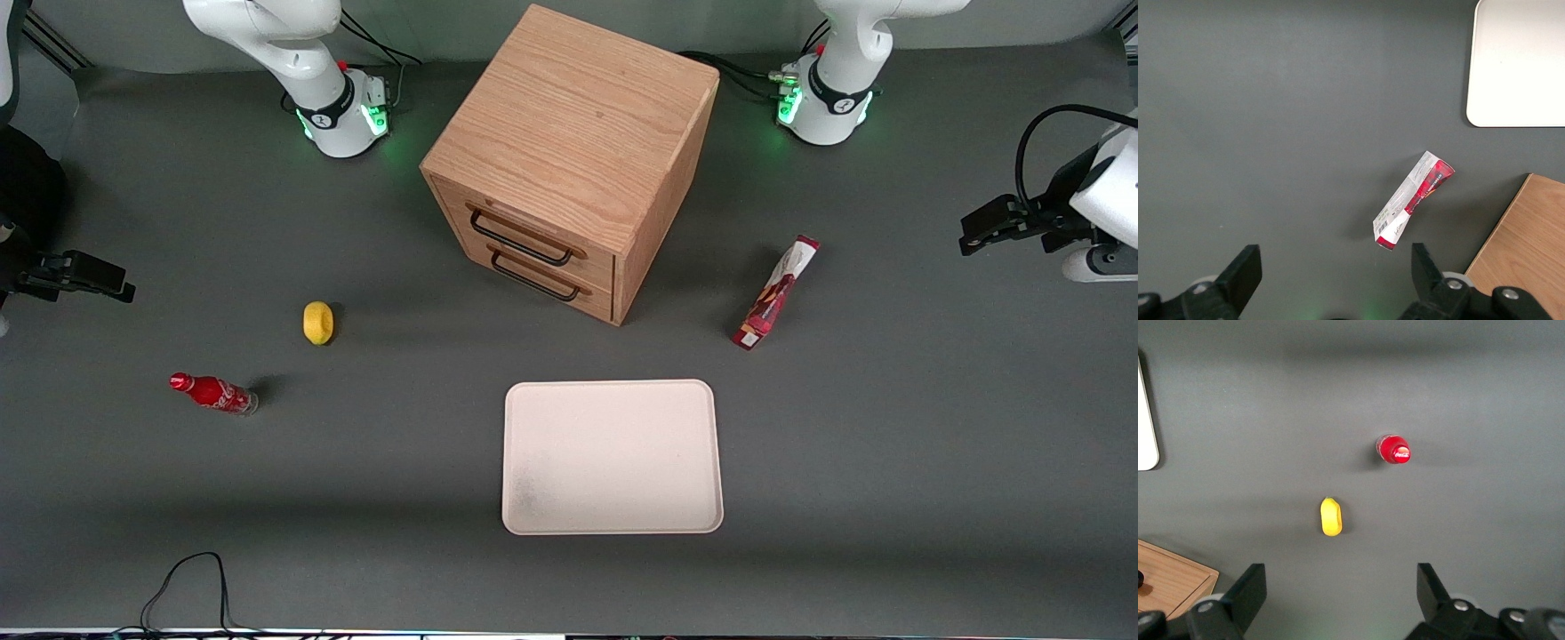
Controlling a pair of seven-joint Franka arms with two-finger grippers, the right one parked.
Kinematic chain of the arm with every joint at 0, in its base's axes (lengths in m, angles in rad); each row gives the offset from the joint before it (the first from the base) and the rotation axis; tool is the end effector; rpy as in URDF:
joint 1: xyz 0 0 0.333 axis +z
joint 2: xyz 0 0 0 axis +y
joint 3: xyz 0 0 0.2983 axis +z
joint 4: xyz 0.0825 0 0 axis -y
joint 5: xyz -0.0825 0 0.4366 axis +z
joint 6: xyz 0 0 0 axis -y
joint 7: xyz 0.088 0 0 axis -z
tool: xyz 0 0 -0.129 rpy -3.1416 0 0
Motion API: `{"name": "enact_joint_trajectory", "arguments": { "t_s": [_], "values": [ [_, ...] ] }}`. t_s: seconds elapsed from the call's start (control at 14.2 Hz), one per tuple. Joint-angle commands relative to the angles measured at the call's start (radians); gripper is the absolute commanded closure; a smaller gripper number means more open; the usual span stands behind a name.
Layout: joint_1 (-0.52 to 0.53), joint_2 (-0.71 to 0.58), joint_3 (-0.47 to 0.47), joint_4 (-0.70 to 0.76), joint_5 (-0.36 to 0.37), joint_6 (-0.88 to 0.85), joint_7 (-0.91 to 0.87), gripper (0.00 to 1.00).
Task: Place red cookie box on tray
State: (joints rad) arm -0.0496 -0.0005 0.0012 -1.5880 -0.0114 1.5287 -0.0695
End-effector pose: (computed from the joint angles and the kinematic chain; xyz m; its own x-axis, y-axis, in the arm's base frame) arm 0.5998 -0.0306 0.5726 0.9980 0.0207 -0.0594 0.0212 -0.9997 0.0073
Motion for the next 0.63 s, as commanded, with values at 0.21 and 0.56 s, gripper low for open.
{"name": "enact_joint_trajectory", "arguments": {
  "t_s": [0.21,0.56],
  "values": [
    [0.005,-0.004,-0.004,0.01,0.005,-0.024,0.013,0.0],
    [0.002,0.0,-0.004,0.01,0.005,-0.024,0.007,0.0]
  ]
}}
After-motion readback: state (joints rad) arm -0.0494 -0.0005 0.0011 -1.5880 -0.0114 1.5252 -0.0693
